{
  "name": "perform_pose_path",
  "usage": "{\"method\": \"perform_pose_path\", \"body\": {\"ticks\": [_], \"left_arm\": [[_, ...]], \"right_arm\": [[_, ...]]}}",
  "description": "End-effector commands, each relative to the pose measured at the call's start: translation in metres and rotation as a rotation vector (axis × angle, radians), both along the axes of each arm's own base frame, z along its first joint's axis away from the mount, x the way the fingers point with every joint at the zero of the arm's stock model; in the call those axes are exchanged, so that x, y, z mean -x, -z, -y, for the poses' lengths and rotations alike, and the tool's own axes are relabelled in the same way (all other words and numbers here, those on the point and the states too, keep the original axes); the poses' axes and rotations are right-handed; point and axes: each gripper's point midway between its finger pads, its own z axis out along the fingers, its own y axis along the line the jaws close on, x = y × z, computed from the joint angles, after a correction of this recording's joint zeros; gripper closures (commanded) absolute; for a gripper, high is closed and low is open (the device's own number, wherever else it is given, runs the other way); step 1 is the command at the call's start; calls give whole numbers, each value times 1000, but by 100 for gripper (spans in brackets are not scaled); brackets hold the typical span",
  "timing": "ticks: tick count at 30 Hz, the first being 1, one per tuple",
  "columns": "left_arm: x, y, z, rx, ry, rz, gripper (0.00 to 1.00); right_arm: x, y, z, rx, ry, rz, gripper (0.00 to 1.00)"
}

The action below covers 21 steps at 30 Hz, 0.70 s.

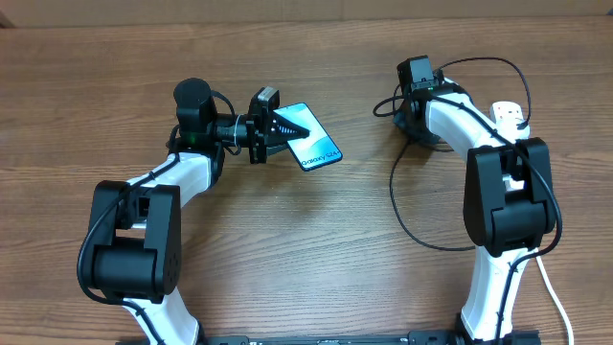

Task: Plug charger to phone and switch on socket
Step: 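Grasp the black USB-C cable plug with the right gripper and lift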

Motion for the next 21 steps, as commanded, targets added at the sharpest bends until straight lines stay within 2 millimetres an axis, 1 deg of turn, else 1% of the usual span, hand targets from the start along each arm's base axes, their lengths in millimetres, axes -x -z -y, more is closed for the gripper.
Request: {"method": "perform_pose_path", "body": {"ticks": [1,3,5,7,8,9,10,11,13,15,16,18,21], "left_arm": [[-1,-7,-1,10,23,61,96],[-1,-7,-1,11,23,71,96],[-1,-7,-1,17,24,127,96],[-1,-7,-1,22,23,176,96],[-1,-7,-1,22,23,177,96],[-1,-7,-1,22,23,177,96],[-1,-7,-1,23,23,179,96],[-1,-7,-1,23,23,183,96],[-1,-7,-1,24,23,193,96],[-1,-7,-1,28,23,228,96],[-1,-7,-1,29,23,240,96],[-1,-7,-1,31,23,255,96],[-2,-8,-1,32,23,265,96]], "right_arm": [[1,4,0,0,-36,-31,96],[-1,-9,-6,-24,-67,-31,96],[-6,-31,-14,-52,-121,-18,96],[-10,-59,-20,-78,-162,9,96],[-10,-83,-25,-96,-190,35,96],[-9,-96,-27,-108,-201,49,96],[-5,-117,-30,-130,-214,73,96],[-1,-134,-33,-146,-229,93,96],[15,-170,-40,-195,-270,132,96],[36,-201,-51,-246,-353,153,96],[47,-212,-54,-263,-393,155,96],[78,-238,-63,-305,-488,155,96],[120,-267,-69,-349,-582,158,96]]}}
